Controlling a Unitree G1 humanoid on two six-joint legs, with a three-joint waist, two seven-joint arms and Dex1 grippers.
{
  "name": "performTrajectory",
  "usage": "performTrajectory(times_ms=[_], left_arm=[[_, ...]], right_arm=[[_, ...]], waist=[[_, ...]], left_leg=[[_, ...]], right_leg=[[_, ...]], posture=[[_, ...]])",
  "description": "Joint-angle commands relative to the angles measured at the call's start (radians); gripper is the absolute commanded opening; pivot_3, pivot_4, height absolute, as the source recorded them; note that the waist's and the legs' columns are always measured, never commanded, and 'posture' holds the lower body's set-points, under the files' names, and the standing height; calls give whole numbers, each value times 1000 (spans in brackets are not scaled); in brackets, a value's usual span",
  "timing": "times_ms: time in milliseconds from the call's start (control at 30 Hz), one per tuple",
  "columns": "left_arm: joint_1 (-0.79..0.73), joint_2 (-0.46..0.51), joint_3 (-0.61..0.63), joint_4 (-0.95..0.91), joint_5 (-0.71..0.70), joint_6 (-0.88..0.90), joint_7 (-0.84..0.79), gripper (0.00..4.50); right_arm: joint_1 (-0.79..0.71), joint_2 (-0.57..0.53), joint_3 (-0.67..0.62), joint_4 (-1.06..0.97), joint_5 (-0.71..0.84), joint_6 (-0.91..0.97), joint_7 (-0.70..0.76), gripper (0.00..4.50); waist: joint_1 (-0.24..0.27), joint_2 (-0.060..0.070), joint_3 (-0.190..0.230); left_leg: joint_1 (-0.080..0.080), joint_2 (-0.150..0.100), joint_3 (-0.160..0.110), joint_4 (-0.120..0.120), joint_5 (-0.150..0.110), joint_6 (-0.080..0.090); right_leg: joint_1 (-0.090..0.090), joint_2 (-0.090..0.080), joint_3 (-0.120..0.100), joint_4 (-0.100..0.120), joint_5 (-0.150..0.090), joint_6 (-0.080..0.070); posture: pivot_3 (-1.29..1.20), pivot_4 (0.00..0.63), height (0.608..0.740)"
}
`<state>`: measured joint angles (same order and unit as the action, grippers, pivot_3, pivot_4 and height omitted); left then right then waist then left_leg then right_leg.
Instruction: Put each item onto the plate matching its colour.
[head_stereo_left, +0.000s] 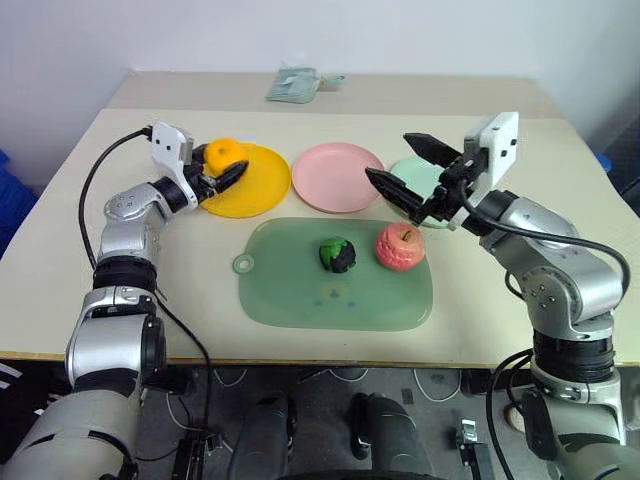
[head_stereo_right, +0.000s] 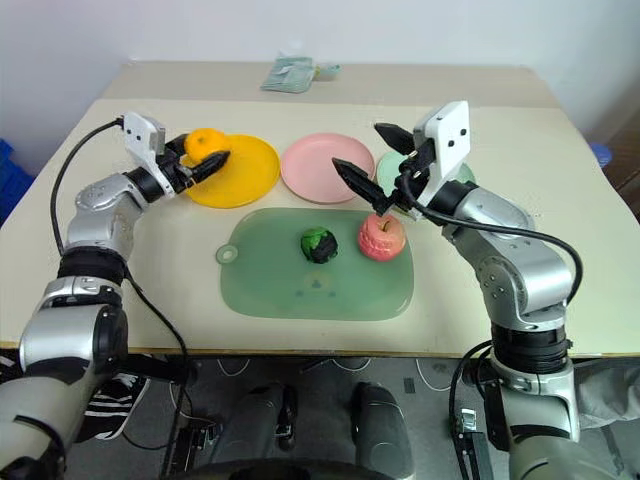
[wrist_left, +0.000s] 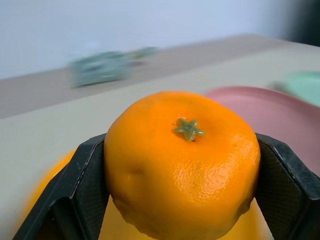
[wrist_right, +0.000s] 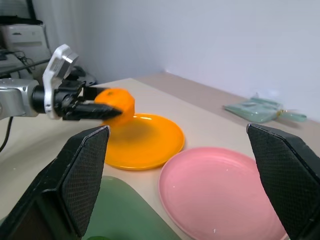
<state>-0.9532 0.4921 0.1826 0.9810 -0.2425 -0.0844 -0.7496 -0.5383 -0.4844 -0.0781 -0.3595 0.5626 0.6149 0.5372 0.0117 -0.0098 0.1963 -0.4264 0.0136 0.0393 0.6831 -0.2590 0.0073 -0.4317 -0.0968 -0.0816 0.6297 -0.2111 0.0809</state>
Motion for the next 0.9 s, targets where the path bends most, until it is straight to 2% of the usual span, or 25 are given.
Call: performTrajectory(times_ms=[33, 167, 233, 400, 533, 600, 667, 733, 900], left_arm=[[-46, -10, 39, 79, 10, -91, 87, 3667], [-75, -26, 68, 174, 11, -117, 175, 3667], [-82, -32, 64, 192, 15, -126, 155, 4387], [-95, -28, 95, 196, -14, -179, 88, 4462], [-93, -2, 112, 170, -41, -156, -54, 4462], [-80, 12, 116, 139, -78, -103, -196, 4462], [-46, 28, 107, 63, -130, -5, -394, 4462], [23, 47, 76, -88, -188, 126, -570, 4462], [227, 143, 16, -477, -272, 405, -707, 4462]], right_arm=[[-26, 5, 3, -23, -4, -29, 11, 4500], [-18, -9, 12, -26, -5, -30, 31, 4500], [-16, -14, 13, -29, -5, -28, 39, 4500], [-5, -31, 17, -41, -13, -14, 53, 4500], [3, -45, 19, -32, -23, 11, 42, 4500], [9, -62, 30, -30, -36, 8, 60, 4500], [22, -89, 52, -35, -58, 10, 84, 4500], [25, -113, 71, -33, -58, 49, 95, 4500], [9, -118, 105, -18, -92, 62, 84, 4500]], waist=[[0, 0, 0], [0, 0, 0], [1, 0, 0], [0, 0, 0], [-1, 0, 0], [-1, 0, 0], [-2, 0, 0], [-6, 0, 0], [-20, 0, 0]], left_leg=[[0, 0, 0, 0, 0, 0], [0, 0, 1, 0, 0, 0], [0, 0, 1, 0, 0, 0], [0, 0, 1, 0, 0, 0], [0, 0, 1, 0, 0, 0], [0, 0, 2, 0, 0, 0], [0, 0, 2, 0, 0, 0], [0, 1, 2, 0, 0, 0], [0, 3, 2, 0, 0, 0]], right_leg=[[0, 0, 0, 0, 0, 0], [0, 0, 0, 0, 0, 0], [0, 0, 0, 0, 0, 0], [0, 0, 0, 0, 0, 0], [0, 0, 0, 0, 0, 0], [0, 0, 0, 0, 0, 0], [0, 0, 0, 0, 0, 0], [0, 0, 0, -1, 0, 0], [0, 0, 0, 0, 0, -1]], posture=[[0, 150, 740], [0, 150, 740], [0, 150, 740], [0, 150, 740], [0, 150, 740], [0, 150, 740], [0, 150, 740], [0, 150, 740], [0, 150, 740]])
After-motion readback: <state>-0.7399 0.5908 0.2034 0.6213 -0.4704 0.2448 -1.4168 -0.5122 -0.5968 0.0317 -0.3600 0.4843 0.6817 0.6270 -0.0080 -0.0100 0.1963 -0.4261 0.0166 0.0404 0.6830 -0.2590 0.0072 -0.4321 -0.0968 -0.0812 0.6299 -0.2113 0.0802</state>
